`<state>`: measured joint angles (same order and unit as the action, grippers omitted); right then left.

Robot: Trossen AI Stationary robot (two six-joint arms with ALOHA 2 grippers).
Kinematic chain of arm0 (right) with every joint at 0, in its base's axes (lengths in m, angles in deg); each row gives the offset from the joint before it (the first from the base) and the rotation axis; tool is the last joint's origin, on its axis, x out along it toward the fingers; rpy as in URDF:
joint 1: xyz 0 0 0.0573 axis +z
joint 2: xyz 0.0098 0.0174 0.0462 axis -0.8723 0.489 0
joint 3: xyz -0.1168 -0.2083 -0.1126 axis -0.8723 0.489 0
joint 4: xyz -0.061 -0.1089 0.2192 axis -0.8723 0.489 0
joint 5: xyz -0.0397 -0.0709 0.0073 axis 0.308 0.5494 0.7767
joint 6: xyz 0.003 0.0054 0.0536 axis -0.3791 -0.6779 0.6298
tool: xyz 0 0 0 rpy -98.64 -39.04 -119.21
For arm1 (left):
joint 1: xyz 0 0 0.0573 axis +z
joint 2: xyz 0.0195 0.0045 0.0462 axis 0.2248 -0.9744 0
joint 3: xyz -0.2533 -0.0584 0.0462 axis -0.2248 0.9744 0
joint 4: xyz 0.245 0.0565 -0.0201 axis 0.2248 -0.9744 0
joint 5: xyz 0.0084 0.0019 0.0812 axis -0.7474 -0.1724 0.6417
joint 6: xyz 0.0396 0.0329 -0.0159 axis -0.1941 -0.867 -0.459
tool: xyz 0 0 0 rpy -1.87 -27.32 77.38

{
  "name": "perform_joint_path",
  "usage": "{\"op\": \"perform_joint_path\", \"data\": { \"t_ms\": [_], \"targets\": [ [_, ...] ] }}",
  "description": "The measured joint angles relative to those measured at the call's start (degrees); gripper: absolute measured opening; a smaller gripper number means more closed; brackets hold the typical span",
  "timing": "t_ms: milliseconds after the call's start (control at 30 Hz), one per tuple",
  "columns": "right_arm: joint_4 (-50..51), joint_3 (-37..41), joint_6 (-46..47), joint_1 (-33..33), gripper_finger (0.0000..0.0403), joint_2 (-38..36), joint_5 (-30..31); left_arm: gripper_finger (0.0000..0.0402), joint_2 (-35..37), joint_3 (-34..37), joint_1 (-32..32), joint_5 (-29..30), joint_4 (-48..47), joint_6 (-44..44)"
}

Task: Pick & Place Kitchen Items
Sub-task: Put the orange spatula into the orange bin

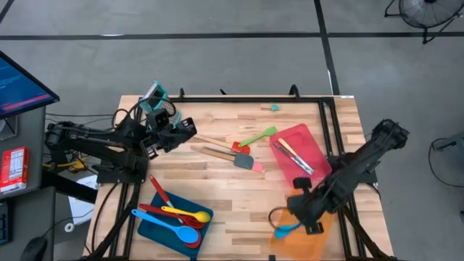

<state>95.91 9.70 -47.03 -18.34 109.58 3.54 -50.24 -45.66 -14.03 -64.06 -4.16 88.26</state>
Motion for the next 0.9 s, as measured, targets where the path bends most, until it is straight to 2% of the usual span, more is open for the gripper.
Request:
{"op": "perform_joint_path", "data": {
  "t_ms": [267,700,767,900],
  "targets": [
    [-1.6,0.0,-0.2,5.1,0.0007,10.2,-3.1,0.0079,0.0,0.0,0.0,-2.6,0.0,3.7],
    [-3.4,0.0,-2.8,5.9,0.0011,18.1,-3.5,0.0047,0.3,0.0,0.0,-2.8,0.0,3.8],
    [-3.7,0.0,-3.4,5.9,0.0026,18.1,-3.5,0.004,0.3,0.0,0.0,-2.8,-0.1,3.7],
    [-4.2,0.0,-3.4,5.9,0.0086,17.6,-3.3,0.0028,0.3,0.0,0.7,-2.8,-0.3,2.8]
  ]
}}
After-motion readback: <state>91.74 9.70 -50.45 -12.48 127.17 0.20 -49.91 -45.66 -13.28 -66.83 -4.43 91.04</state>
